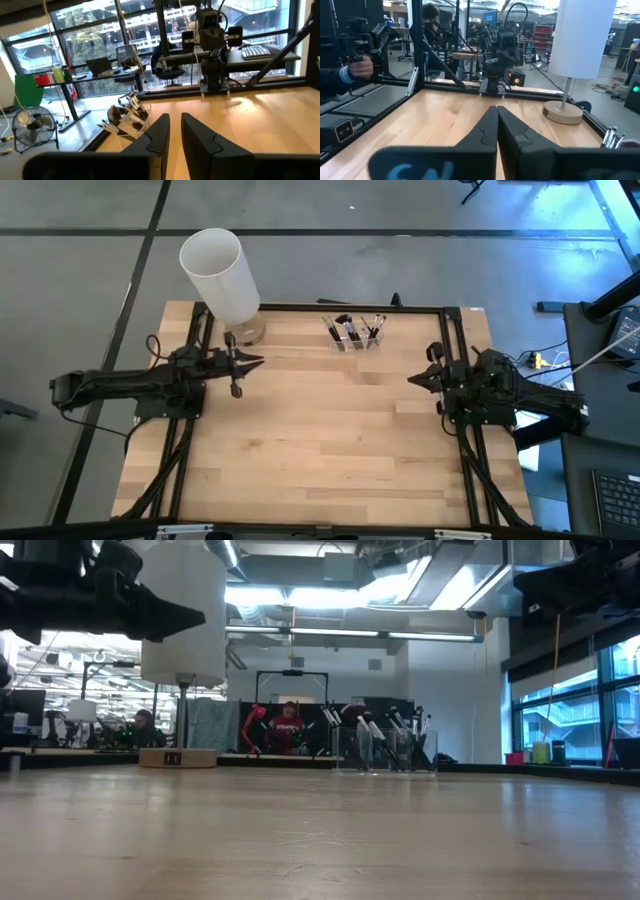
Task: Put items in baskets/containers
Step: Return to Home Position
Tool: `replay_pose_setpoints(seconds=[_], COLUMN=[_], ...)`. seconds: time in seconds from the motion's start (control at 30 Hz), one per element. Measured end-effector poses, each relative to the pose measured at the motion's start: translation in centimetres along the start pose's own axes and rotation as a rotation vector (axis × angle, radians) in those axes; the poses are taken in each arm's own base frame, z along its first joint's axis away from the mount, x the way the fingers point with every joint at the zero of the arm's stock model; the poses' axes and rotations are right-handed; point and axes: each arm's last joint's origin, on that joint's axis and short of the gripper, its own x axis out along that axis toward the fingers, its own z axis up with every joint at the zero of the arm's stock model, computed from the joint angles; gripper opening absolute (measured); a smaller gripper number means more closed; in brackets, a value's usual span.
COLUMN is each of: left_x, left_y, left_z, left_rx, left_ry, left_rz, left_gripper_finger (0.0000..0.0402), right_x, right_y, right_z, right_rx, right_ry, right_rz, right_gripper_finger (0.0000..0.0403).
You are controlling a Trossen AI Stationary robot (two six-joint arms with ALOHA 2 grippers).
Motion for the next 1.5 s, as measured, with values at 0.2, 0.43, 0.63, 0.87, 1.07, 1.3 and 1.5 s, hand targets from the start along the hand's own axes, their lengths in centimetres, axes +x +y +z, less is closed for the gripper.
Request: replay_pose_setpoints(seconds=[0.2,0.43,0.63,0.87,1.07,1.3,1.5], left_x=[-1.0,-1.9,-2.3,-2.3,-2.3,-2.3,-2.6], left_y=[0.0,-0.1,-0.1,-0.3,-0.4,-0.5,-0.6], left_z=[0.3,0.8,0.9,0.7,0.6,-0.8,-0.5], left_rx=[0.001,0.004,-0.045,-0.085,-0.080,-0.097,-0.107], left_ry=[-0.005,-0.054,-0.070,-0.055,-0.047,-0.058,-0.087], left_rz=[0.002,-0.027,-0.034,-0.103,-0.104,-0.092,-0.130], left_gripper_finger=[0.0042,0.0042,0.0042,0.0042,0.0042,0.0042,0.0042], right_x=[0.0,0.4,0.6,0.7,0.7,0.7,0.6], right_y=[0.0,0.1,0.3,0.3,0.4,0.4,0.5], right_z=[0.0,-0.9,-2.7,-3.8,-4.7,-4.7,-4.7], right_rx=[0.001,0.008,0.040,0.066,0.103,0.098,0.093], right_ry=[-0.002,-0.138,-0.170,-0.069,0.020,0.016,0.014], right_rz=[-0.001,0.061,0.085,0.105,0.113,0.117,0.137], right_gripper_finger=[0.0004,0.0004,0.0004,0.0004,0.0004,0.0004,0.0004])
